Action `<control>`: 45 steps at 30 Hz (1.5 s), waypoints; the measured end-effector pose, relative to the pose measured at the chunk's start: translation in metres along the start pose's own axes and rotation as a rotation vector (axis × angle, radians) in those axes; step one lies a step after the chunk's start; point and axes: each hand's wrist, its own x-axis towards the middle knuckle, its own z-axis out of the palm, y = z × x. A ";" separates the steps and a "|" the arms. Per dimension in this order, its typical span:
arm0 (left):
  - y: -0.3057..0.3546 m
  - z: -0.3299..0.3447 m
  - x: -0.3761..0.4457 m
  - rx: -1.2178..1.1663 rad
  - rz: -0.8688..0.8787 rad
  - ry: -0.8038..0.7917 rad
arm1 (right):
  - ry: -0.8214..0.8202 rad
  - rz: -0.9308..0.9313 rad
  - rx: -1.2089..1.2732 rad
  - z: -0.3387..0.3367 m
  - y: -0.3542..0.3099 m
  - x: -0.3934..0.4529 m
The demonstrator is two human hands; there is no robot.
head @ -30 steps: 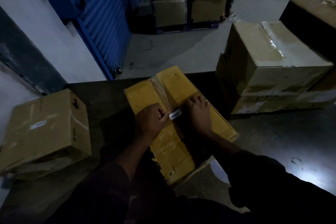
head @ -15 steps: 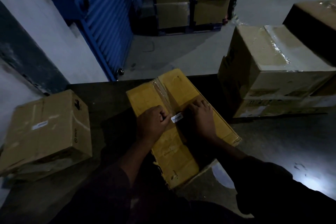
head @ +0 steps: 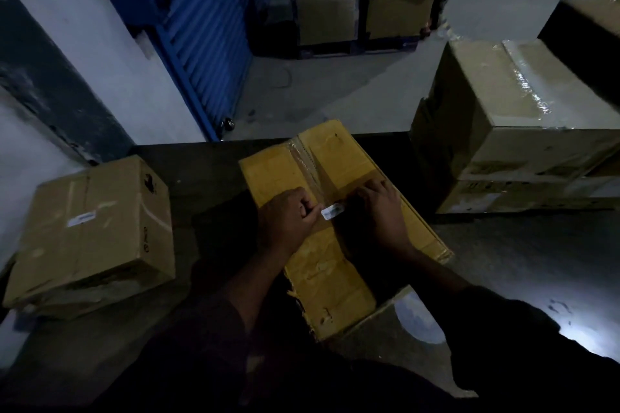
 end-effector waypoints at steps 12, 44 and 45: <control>0.000 -0.001 -0.001 0.015 0.013 0.011 | -0.002 0.017 -0.081 0.004 0.004 -0.003; 0.004 -0.005 -0.001 0.015 0.002 0.022 | -0.081 -0.043 -0.040 -0.010 -0.004 -0.008; 0.004 -0.005 -0.002 0.014 0.004 0.021 | -0.075 -0.028 -0.018 -0.008 -0.002 -0.007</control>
